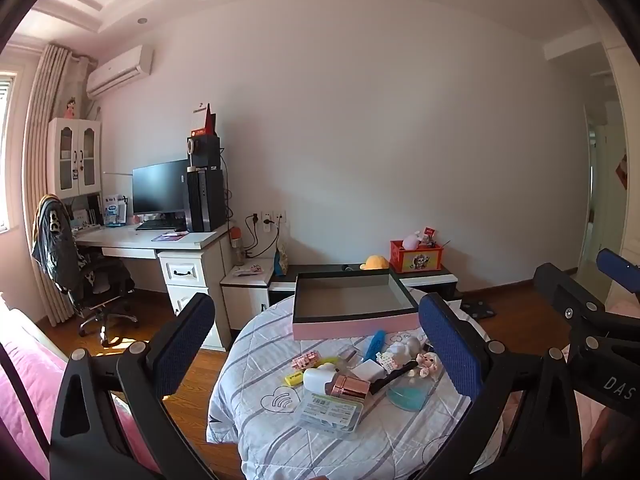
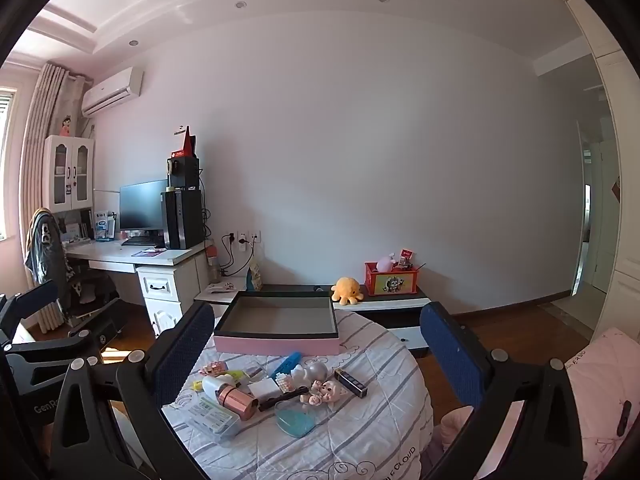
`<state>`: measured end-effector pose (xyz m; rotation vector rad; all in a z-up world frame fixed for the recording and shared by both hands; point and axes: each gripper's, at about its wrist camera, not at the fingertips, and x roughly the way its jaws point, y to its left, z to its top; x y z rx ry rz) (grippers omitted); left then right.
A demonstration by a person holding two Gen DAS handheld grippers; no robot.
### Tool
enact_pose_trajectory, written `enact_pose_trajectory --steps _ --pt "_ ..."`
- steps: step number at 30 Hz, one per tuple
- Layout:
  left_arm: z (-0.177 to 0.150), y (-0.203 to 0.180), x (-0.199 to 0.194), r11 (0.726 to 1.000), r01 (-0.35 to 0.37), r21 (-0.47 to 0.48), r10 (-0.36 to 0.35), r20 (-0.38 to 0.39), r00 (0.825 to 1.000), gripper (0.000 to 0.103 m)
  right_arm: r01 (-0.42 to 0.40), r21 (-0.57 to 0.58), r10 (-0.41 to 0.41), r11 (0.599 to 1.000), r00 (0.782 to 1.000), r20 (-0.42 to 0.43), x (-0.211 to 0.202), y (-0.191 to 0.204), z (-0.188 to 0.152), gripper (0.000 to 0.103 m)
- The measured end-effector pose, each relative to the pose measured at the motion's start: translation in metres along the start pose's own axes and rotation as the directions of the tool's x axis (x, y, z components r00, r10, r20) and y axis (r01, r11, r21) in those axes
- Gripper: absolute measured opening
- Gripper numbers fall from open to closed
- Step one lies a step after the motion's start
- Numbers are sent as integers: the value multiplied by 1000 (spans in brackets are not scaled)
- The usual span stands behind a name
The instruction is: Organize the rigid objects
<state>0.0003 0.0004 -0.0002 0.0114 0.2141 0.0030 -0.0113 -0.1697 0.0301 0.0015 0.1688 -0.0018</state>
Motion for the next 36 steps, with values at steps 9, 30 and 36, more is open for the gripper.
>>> enact_pose_trajectory --steps 9,30,36 --pt "-1 -1 1 1000 6 21 -6 4 1000 103 0 7 0 1000 1000 9 -3 2 2 103" --pt "2 2 -3 1000 7 17 -8 14 1000 103 6 -8 -6 1000 1000 29 -7 2 3 103" --pt "2 2 -3 1000 7 18 -7 15 1000 103 5 -7 -5 1000 1000 30 -8 2 3 103"
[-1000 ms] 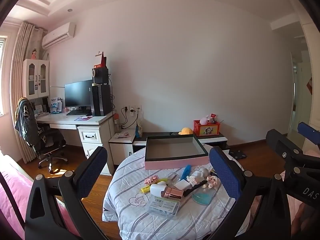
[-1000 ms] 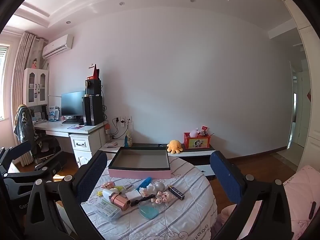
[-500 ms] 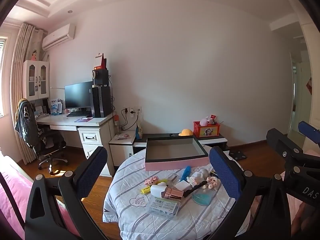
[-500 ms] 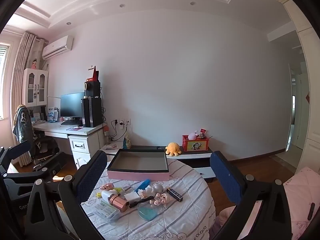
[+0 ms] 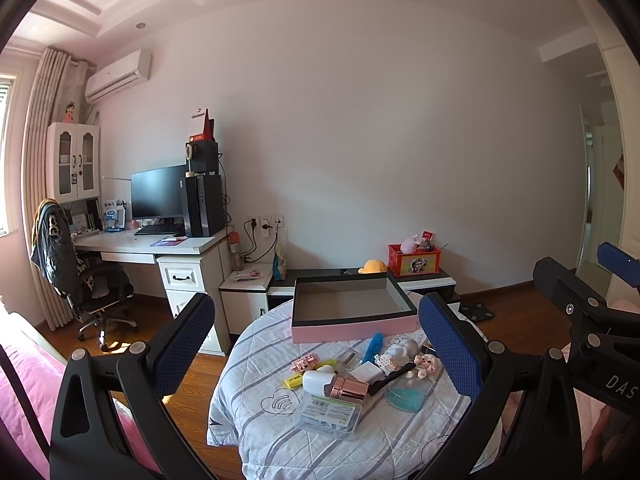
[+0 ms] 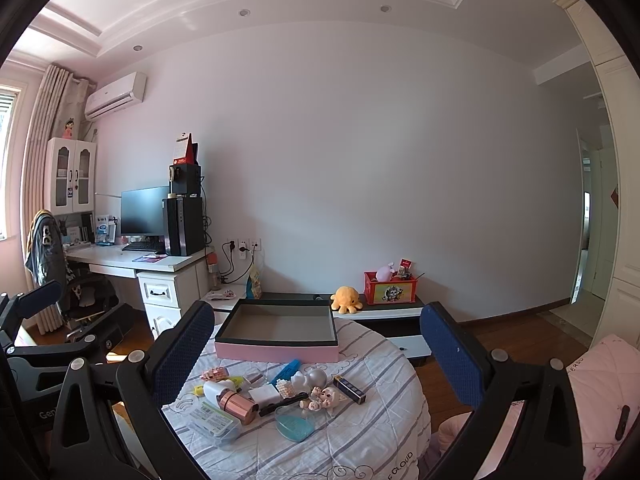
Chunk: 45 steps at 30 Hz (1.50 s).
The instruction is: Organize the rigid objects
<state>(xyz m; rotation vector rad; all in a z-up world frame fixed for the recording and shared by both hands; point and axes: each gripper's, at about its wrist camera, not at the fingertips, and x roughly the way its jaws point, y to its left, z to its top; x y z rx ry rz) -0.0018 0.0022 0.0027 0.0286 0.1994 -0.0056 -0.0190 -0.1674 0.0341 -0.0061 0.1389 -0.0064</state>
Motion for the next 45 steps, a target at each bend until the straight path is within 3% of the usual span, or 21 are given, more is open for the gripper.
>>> enact_pose_trajectory --steps 45 --pt "24 8 -20 1000 -5 0 5 14 1000 103 -8 -2 8 1000 1000 5 -5 3 0 103"
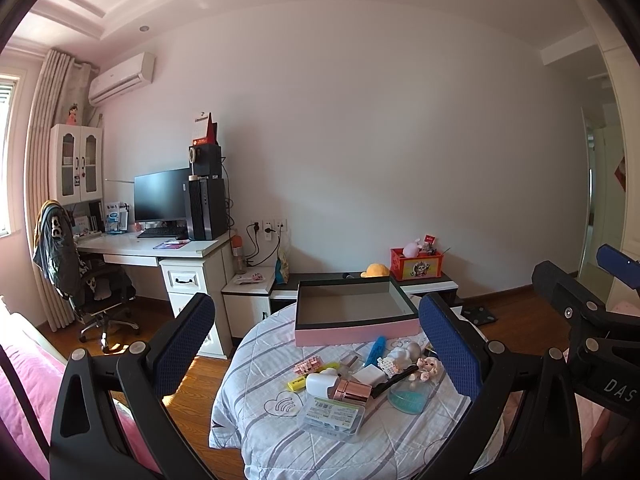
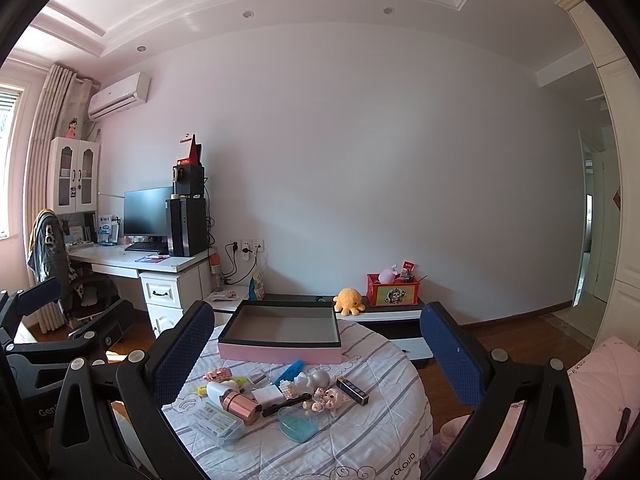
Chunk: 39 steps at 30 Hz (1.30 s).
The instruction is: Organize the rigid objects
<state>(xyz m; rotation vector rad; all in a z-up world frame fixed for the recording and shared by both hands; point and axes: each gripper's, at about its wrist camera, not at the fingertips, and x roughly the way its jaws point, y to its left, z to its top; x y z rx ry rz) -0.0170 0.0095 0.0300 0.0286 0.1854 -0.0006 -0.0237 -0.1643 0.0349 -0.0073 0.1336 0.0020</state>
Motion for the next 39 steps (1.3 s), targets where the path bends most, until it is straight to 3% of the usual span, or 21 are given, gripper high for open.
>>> enact_pose_trajectory --steps 24,33,39 --pt "1 -1 12 1000 14 2 -14 -17 1000 103 4 8 -3 1000 1000 -30 22 -4 -8 103" --pt "-42 -2 75 999 46 11 -44 -165 985 103 12 -13 -14 1000 987 -159 73 -9 -51 103" --pt "-96 -1 126 995 99 -6 -95 -333 938 103 -10 -1 9 1000 950 -313 124 -18 -108 103"
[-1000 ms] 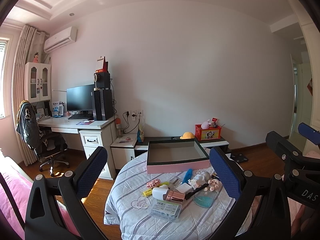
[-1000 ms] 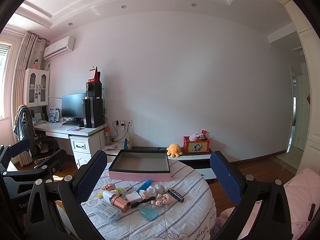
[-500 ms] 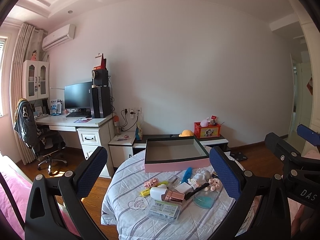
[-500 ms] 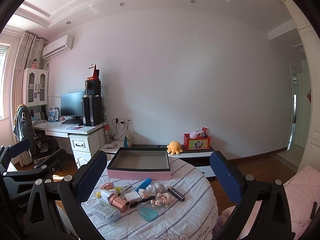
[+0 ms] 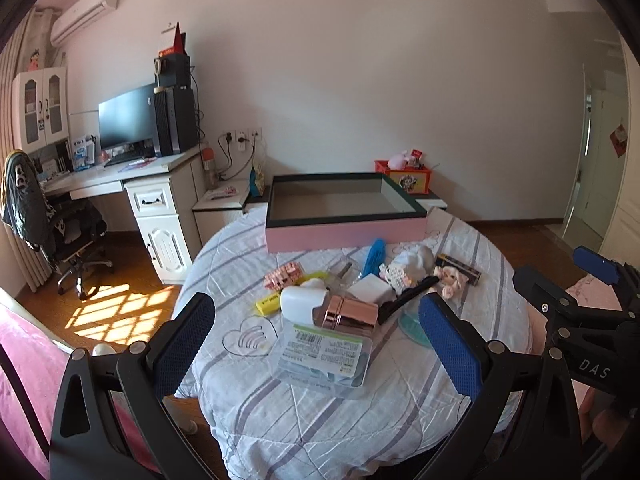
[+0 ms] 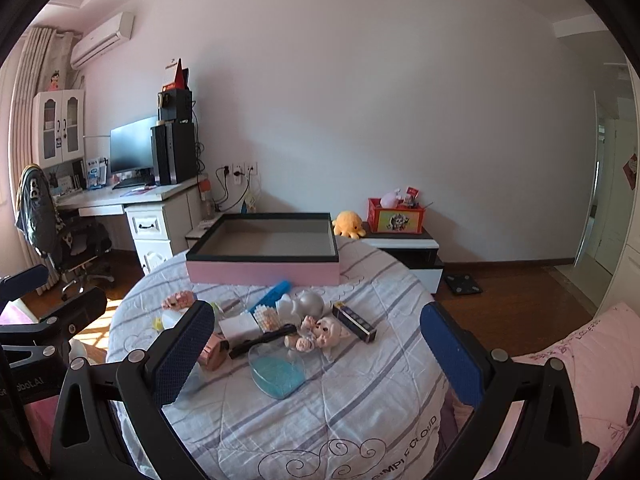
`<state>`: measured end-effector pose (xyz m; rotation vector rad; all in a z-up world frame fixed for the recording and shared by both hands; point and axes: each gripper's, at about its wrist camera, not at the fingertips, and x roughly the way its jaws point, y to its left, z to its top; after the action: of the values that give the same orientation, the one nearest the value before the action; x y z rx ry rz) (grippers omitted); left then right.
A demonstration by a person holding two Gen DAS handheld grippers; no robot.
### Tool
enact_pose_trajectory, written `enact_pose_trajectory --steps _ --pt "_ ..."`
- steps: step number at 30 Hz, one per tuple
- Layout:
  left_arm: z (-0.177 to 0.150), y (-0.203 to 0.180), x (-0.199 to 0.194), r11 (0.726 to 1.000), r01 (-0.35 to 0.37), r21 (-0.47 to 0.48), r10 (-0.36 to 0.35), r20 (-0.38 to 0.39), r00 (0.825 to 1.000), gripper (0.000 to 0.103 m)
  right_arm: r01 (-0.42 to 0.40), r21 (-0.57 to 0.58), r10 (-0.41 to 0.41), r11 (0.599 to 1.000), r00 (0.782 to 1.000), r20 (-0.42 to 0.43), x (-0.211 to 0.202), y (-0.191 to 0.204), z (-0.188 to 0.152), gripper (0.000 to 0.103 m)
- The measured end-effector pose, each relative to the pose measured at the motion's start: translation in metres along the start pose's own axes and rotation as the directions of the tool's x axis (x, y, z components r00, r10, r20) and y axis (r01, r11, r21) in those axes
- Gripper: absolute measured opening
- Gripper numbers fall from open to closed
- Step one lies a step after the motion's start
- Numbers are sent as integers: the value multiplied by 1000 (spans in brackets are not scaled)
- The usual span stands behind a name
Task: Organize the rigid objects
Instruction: 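Grasp the clear labeled plastic box with left gripper while right grasps blue egg case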
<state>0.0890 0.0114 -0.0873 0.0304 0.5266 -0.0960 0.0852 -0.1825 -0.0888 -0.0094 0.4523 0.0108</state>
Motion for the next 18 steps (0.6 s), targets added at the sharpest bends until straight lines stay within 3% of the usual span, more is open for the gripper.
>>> enact_pose_trajectory --steps 5,9,14,18 --pt "-45 3 46 999 11 40 -6 -100 995 103 -25 -4 24 1000 993 -117 41 -5 -32 103" --pt "-65 7 76 1000 24 17 -21 -168 986 103 -39 10 40 999 985 -168 62 -10 -48 103" --pt "-73 9 100 999 50 -8 -51 -220 974 103 -74 26 78 997 971 -225 83 -6 -60 103" --pt "-80 1 119 999 28 29 -20 -247 969 102 -81 19 83 997 965 -249 98 0 -63 103"
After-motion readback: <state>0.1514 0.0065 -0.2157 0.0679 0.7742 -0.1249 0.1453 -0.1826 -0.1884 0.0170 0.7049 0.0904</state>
